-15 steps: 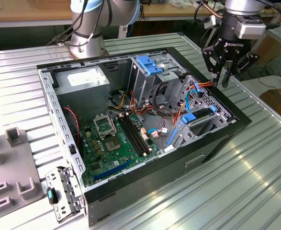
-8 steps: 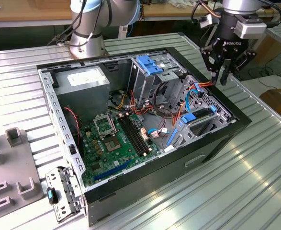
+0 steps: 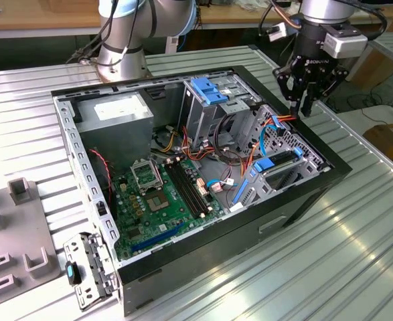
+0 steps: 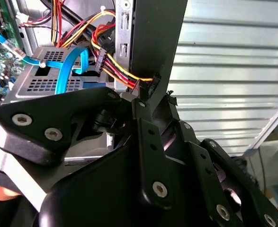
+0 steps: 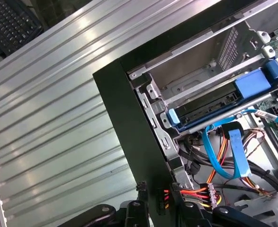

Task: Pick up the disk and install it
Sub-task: 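Insert the first disk wire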

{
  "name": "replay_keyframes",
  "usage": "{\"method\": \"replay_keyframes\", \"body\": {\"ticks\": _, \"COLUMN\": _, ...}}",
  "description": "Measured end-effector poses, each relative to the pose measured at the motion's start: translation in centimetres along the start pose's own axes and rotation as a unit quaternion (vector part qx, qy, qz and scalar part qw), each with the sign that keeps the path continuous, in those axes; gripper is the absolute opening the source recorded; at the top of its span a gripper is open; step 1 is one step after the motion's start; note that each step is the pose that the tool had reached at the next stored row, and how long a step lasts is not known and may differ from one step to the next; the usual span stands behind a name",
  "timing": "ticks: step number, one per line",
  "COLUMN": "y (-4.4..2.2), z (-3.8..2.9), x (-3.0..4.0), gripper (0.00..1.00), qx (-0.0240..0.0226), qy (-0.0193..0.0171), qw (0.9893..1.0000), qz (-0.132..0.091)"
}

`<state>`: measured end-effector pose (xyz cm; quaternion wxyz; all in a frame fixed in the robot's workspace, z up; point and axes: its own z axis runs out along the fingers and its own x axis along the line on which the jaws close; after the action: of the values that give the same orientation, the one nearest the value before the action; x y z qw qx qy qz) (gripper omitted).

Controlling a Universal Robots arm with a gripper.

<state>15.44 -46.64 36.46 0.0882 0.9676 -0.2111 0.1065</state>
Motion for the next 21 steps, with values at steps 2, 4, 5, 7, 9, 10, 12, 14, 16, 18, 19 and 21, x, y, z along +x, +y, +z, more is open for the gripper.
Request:
{"method": "replay_keyframes", "body": {"ticks": 2, "y": 0.04, "z": 0.12, "x": -0.17, "gripper": 0.31, "qx": 0.0014, "qy": 0.0034, "qw": 1.0, "qz": 0.0}}
{"method": "replay_keyframes", "body": {"ticks": 4, "y": 0.06, "z": 0.35, "x": -0.33, "gripper": 0.31, "qx": 0.0035, "qy": 0.0081, "qw": 1.0, "qz": 0.001}}
{"method": "replay_keyframes", "body": {"ticks": 5, "y": 0.06, "z": 0.35, "x": -0.34, "gripper": 0.31, "qx": 0.0036, "qy": 0.0084, "qw": 1.0, "qz": 0.002}}
{"method": "replay_keyframes", "body": {"ticks": 7, "y": 0.07, "z": 0.35, "x": -0.34, "gripper": 0.31, "qx": 0.0037, "qy": 0.0084, "qw": 1.0, "qz": 0.002}}
{"method": "replay_keyframes", "body": {"ticks": 9, "y": 0.06, "z": 0.36, "x": -0.35, "gripper": 0.31, "qx": 0.0029, "qy": 0.0081, "qw": 1.0, "qz": 0.005}}
{"method": "replay_keyframes", "body": {"ticks": 10, "y": 0.06, "z": 0.37, "x": -0.36, "gripper": 0.31, "qx": 0.0017, "qy": 0.0075, "qw": 0.9999, "qz": 0.01}}
{"method": "replay_keyframes", "body": {"ticks": 12, "y": 0.06, "z": 0.36, "x": -0.36, "gripper": 0.31, "qx": -0.0011, "qy": 0.0062, "qw": 0.9998, "qz": 0.02}}
{"method": "replay_keyframes", "body": {"ticks": 14, "y": 0.04, "z": 0.34, "x": -0.35, "gripper": 0.31, "qx": -0.001, "qy": 0.0061, "qw": 0.9998, "qz": 0.02}}
{"method": "replay_keyframes", "body": {"ticks": 16, "y": 0.04, "z": 0.33, "x": -0.35, "gripper": 0.31, "qx": -0.0008, "qy": 0.006, "qw": 0.9998, "qz": 0.02}}
{"method": "replay_keyframes", "body": {"ticks": 18, "y": 0.04, "z": 0.3, "x": -0.34, "gripper": 0.31, "qx": 0.0011, "qy": 0.0052, "qw": 0.9998, "qz": 0.02}}
{"method": "replay_keyframes", "body": {"ticks": 19, "y": 0.05, "z": 0.24, "x": -0.33, "gripper": 0.31, "qx": 0.0017, "qy": 0.005, "qw": 0.9998, "qz": 0.02}}
{"method": "replay_keyframes", "body": {"ticks": 21, "y": 0.07, "z": 0.08, "x": -0.29, "gripper": 0.31, "qx": 0.0053, "qy": 0.0039, "qw": 0.9998, "qz": 0.017}}
